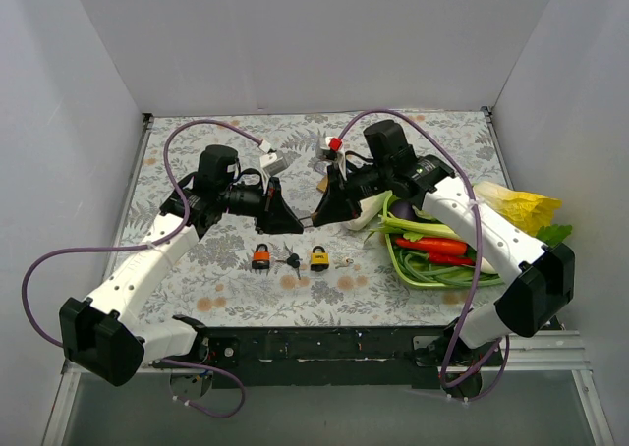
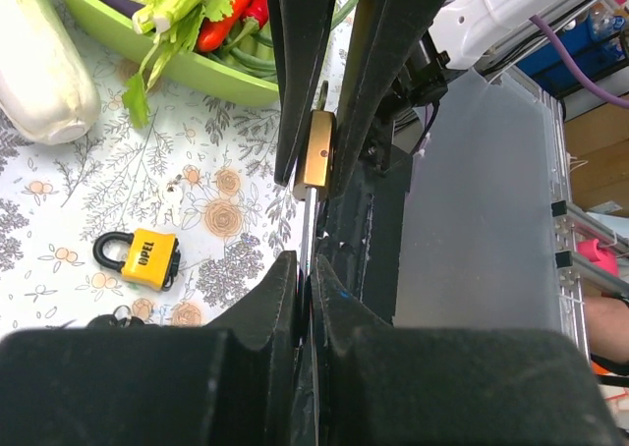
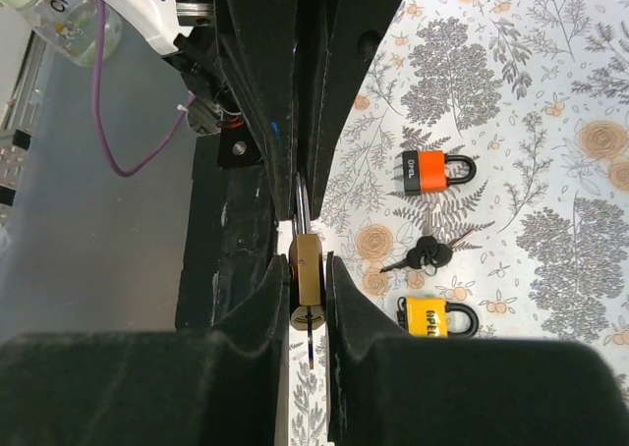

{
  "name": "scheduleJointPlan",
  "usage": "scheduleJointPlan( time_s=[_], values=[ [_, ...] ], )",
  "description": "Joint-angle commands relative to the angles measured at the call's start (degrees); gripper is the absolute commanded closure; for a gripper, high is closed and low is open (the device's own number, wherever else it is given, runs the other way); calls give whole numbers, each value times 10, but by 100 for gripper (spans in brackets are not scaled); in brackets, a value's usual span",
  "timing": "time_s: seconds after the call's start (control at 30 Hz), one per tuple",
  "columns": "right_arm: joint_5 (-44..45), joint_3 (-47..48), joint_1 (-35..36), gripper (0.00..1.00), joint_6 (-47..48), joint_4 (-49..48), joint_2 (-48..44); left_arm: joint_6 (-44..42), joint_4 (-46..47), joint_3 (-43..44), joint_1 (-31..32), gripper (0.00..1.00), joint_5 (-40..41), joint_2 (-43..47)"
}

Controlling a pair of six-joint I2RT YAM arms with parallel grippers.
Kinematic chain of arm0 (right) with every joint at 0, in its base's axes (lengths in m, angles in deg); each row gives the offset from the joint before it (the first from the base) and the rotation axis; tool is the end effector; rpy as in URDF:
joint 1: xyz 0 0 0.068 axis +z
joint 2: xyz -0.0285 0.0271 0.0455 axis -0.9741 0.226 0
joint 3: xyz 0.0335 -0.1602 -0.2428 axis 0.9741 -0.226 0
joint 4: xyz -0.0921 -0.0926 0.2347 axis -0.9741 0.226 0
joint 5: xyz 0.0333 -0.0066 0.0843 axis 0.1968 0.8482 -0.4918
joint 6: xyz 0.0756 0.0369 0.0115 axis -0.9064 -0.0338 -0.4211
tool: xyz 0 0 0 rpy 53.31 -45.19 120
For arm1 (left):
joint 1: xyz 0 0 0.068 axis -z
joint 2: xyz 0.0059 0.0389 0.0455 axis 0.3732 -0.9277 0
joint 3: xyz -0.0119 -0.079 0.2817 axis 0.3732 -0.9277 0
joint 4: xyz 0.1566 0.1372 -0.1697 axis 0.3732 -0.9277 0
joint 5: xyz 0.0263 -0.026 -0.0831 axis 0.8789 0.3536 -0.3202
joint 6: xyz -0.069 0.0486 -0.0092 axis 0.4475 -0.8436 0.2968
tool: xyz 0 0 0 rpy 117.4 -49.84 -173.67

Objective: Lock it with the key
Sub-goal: Lock the lock.

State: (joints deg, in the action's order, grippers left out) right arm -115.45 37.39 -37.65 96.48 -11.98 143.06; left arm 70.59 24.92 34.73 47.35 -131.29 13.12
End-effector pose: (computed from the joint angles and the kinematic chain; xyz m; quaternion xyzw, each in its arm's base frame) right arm 0.2302 0.2666 0.3761 -0.5356 0.6103 0.4898 0.3175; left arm 0.2115 -0.1719 0.3449 0.1466 0.7919 -0.5828 0.1082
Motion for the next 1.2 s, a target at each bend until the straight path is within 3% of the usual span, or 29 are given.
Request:
scheduleJointPlan(
  time_s=[0.0,0.3,0.53,0.8,0.93,1.1,1.17],
  values=[
    [-51,-17,64,99,-63,-137,25,57,199,18,30,100,15,-1],
    [-13,-50,74,99,11,-177,-15,169,270,-21,30,100,-15,5],
    [-63,-54,75,99,-72,-176,11,145,274,-16,30,100,8,7],
    [-69,-57,86,99,-86,-211,11,184,311,-19,30,100,7,-3],
    [-84,-84,93,99,-155,-276,7,187,327,-21,31,100,10,-9],
    [-82,-73,91,99,-145,-262,10,152,299,-17,31,100,10,-6],
    [-81,-60,81,99,-125,-213,9,109,222,-4,31,100,7,1]
  ],
)
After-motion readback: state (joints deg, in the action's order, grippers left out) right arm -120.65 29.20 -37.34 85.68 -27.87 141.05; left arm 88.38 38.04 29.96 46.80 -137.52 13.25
